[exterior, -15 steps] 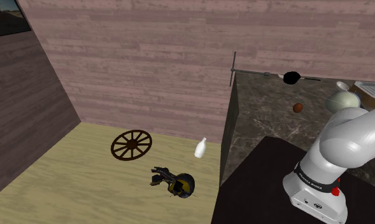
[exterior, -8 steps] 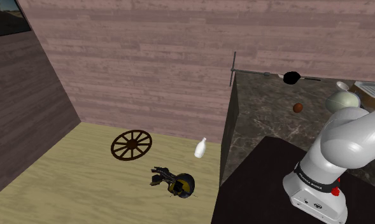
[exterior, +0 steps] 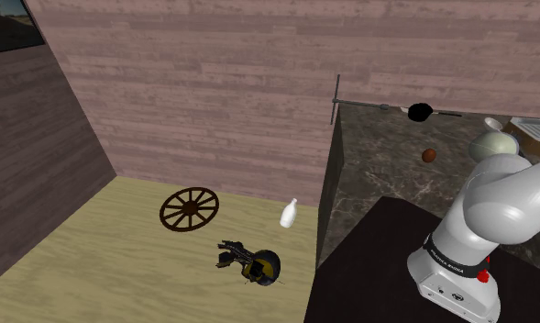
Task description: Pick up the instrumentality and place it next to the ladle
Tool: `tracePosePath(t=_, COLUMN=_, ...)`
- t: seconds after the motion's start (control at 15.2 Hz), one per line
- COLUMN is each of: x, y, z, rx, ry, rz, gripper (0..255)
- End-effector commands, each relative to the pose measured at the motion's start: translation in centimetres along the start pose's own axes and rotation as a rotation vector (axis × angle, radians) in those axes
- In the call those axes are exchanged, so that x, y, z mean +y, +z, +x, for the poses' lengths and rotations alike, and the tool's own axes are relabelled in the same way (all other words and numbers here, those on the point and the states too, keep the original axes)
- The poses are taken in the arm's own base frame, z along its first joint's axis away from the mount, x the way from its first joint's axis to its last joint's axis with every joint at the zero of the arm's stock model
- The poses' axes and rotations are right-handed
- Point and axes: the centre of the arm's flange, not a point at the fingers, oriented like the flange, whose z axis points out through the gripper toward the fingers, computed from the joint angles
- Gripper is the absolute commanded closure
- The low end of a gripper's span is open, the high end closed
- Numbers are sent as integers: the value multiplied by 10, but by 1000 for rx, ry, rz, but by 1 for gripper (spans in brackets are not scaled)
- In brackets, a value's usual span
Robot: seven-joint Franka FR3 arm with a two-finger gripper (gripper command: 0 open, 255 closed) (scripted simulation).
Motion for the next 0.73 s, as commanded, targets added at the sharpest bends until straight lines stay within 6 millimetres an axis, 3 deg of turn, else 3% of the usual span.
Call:
tracePosePath(t=0.0, x=-1, y=12, z=1, rx=0, ry=0, rz=0, gripper=255)
tracePosePath(t=0.59, x=-1, y=15, z=1, rx=0, ry=0, rz=0, gripper=255)
tracePosePath(t=0.66, x=-1, y=15, z=1, rx=0, ry=0, rz=0, gripper=0)
